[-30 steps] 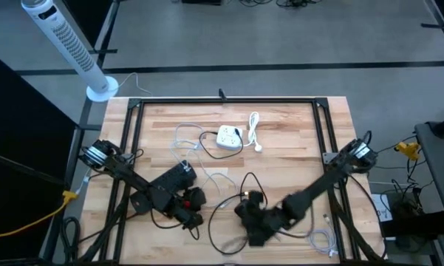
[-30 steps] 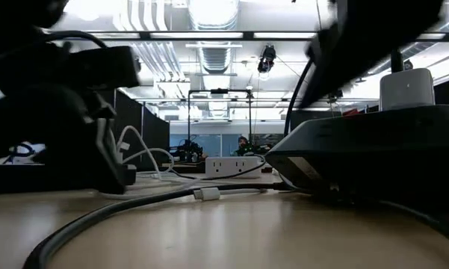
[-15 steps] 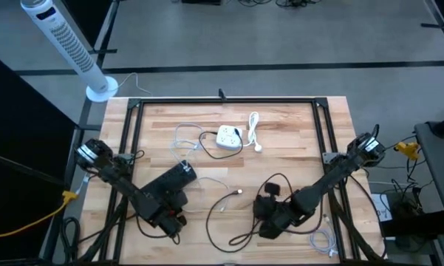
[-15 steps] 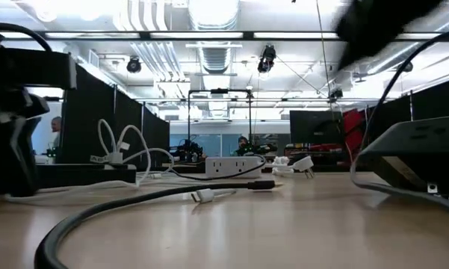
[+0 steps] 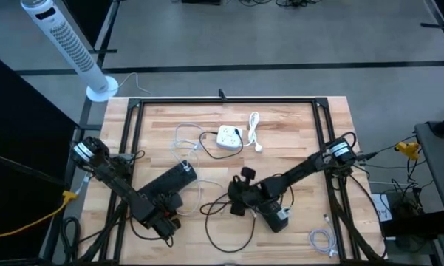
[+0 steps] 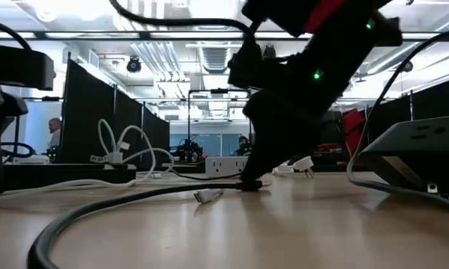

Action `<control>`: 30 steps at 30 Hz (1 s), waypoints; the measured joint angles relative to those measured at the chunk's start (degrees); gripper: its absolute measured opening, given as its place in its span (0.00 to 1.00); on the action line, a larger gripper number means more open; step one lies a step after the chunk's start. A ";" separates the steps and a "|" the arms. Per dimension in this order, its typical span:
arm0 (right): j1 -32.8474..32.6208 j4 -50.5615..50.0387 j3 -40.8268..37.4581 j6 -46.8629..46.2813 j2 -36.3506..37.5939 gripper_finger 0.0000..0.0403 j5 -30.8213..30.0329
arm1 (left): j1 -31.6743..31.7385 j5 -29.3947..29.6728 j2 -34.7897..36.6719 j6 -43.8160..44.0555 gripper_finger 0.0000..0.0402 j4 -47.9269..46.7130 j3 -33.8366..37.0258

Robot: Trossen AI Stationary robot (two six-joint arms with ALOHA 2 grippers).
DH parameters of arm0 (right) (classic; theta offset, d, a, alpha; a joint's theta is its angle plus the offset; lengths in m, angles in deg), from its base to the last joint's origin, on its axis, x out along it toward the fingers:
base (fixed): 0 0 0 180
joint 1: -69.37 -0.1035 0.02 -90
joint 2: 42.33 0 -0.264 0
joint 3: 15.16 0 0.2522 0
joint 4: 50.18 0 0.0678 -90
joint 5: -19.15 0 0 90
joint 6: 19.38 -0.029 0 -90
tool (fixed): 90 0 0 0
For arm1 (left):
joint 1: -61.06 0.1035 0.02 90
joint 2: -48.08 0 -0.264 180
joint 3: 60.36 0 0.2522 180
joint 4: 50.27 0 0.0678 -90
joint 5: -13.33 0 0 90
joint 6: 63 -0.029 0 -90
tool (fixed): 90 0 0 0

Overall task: Insert USB
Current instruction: Insert the white charger adapter into the bottom black outlet extension

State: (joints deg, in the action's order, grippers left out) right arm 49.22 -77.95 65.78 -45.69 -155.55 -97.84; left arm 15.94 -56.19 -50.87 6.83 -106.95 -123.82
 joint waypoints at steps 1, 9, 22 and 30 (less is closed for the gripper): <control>0.15 0.21 0.07 0.01 -0.50 0.00 1.60 | -0.06 0.01 -0.01 0.34 0.16 0.03 0.32; -2.25 -21.01 0.70 -5.83 4.17 0.00 15.75 | -1.39 0.91 0.08 2.64 0.16 -0.39 1.16; -10.16 -22.28 -0.31 -5.66 22.87 0.00 -5.32 | -3.70 1.39 1.44 8.76 0.16 -1.29 1.28; -6.27 7.99 -8.28 8.23 12.71 0.00 4.21 | -3.61 4.99 2.35 8.56 0.16 -1.10 1.41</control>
State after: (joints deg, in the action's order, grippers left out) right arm 42.95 -69.95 57.50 -37.45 -142.84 -93.64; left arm 12.34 -51.20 -48.52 15.39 -108.04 -122.41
